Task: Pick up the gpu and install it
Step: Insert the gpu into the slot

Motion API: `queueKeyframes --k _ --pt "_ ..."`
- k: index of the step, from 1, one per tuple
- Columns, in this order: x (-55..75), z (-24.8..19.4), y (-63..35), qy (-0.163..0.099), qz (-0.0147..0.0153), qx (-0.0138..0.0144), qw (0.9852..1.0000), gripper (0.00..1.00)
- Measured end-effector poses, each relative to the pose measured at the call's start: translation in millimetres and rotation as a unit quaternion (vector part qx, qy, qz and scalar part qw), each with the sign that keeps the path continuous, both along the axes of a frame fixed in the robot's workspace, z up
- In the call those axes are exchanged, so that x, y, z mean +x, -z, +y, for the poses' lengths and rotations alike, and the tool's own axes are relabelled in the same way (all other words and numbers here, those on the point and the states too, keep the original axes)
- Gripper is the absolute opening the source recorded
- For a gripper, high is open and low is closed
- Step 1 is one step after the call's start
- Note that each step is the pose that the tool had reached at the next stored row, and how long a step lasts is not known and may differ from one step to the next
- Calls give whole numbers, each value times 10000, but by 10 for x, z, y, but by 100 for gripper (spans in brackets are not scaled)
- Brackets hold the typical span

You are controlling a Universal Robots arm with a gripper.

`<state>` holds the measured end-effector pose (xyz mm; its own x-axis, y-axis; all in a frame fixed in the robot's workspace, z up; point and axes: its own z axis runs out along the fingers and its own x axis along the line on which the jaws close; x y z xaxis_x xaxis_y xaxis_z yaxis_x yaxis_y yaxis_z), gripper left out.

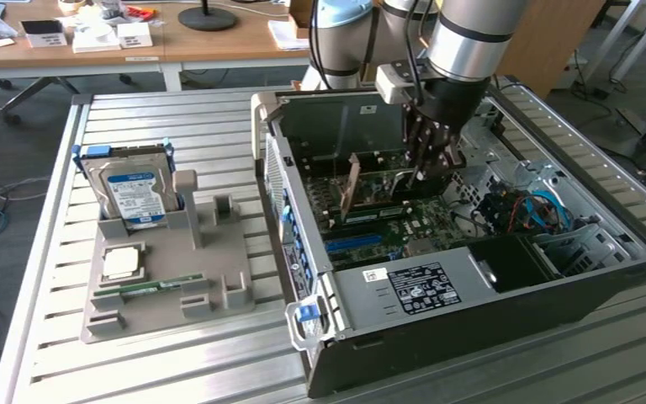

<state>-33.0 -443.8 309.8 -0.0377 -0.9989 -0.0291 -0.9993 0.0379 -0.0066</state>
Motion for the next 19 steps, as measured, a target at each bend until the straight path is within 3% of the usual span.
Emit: queueKeyframes --k 19 --pt "-2 0 73 0 0 -1 10000 27"
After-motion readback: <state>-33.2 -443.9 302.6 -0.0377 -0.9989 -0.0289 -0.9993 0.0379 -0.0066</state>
